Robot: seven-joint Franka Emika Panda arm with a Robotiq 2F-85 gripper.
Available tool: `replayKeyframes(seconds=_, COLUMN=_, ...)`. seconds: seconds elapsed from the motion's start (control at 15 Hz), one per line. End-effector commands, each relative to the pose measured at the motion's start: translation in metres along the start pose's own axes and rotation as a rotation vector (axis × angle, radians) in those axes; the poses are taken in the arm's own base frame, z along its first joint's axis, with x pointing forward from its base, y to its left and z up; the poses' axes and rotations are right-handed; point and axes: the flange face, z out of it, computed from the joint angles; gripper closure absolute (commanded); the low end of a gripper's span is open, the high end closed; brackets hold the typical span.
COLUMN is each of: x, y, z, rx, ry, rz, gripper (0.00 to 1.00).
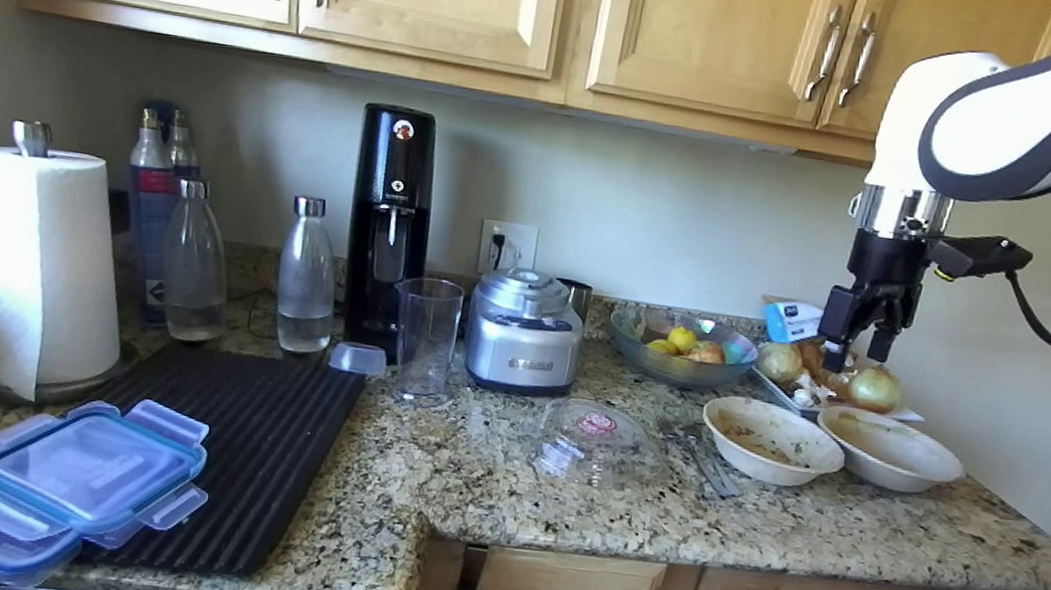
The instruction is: Place the bowl on the left on top of the bowl on the right, put the two forks inside the top bowl
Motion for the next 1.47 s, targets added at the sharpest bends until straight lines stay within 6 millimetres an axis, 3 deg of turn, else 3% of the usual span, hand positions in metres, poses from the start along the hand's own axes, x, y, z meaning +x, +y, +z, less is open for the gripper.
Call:
replayKeyframes(seconds=0.0, x=0.0, y=0.0, z=-0.001, rx=0.0, ry=-0.001, rz=0.0, gripper=0.0)
replayKeyframes(seconds=0.47, x=0.012, y=-0.008, z=0.034, rx=-0.028, ry=-0.008, rz=-0.034, gripper=0.0)
replayKeyframes(seconds=1.0, x=0.051, y=-0.029, z=0.081, rx=-0.112, ry=0.06, rz=-0.05, gripper=0.0)
replayKeyframes(seconds=1.4, x=0.049, y=-0.029, z=0.085, rx=-0.094, ry=0.031, rz=-0.067, gripper=0.0)
